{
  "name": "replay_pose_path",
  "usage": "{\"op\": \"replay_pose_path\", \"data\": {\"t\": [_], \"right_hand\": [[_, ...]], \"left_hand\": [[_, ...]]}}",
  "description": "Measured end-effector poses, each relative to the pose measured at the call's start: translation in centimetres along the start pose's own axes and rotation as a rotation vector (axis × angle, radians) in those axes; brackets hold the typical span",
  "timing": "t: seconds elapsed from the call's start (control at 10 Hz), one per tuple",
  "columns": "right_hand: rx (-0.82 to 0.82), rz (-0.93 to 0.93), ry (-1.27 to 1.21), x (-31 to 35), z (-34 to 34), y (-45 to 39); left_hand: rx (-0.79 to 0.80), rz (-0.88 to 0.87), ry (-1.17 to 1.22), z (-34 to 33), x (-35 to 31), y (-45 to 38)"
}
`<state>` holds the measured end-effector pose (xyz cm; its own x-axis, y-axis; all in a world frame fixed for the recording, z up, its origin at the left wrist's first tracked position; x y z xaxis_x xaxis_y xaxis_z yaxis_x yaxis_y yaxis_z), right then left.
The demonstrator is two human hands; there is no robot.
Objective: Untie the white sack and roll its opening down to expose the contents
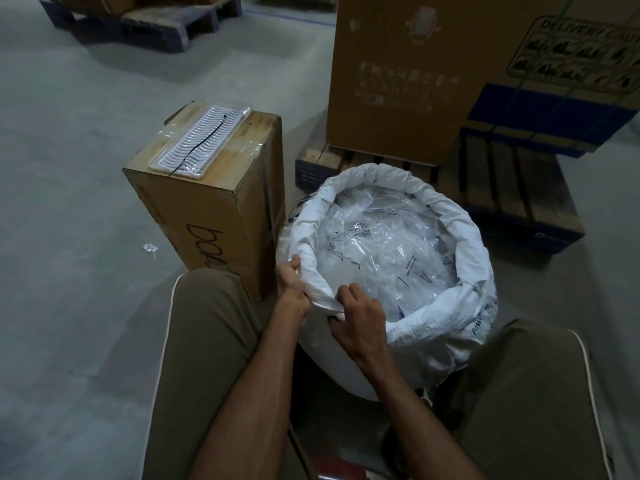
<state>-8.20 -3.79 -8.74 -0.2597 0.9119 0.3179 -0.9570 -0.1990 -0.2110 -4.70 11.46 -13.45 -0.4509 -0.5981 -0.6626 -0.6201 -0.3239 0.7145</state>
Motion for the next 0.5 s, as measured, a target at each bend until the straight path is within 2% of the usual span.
{"op": "replay_pose_path", "data": {"t": [0.1,0.2,0.3,0.4,0.5], "right_hand": [[-0.005,0.062,-0.024,0.4,0.8,0.3],[-0.046,0.061,-0.058,-0.1,2.4,0.6],[-0.119,-0.010,-0.117,-1.4,4.9,1.2],[-0.218,-0.049,-0.095,-2.5,8.6,2.5],[-0.255,-0.103,-0.082,-3.5,11.9,3.9]], "left_hand": [[-0.122,-0.128,-0.559,0.1,-0.7,0.2],[-0.295,-0.490,-0.928,-0.2,-2.8,3.3],[-0.234,-0.779,-0.939,-1.6,-3.3,7.7],[-0.093,-1.015,-1.010,-3.8,-3.3,11.9],[0.151,-0.992,-1.017,-4.7,-2.0,13.8]]}}
Point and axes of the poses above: each hand's wrist, its own y-axis away from the middle knuckle, its own z-axis out of the back of the hand, x = y × z, the point moved 10 cm from there along -y, towards the middle knuckle, and after that the axes turned 3 degrees about z, right-handed, at the moved point
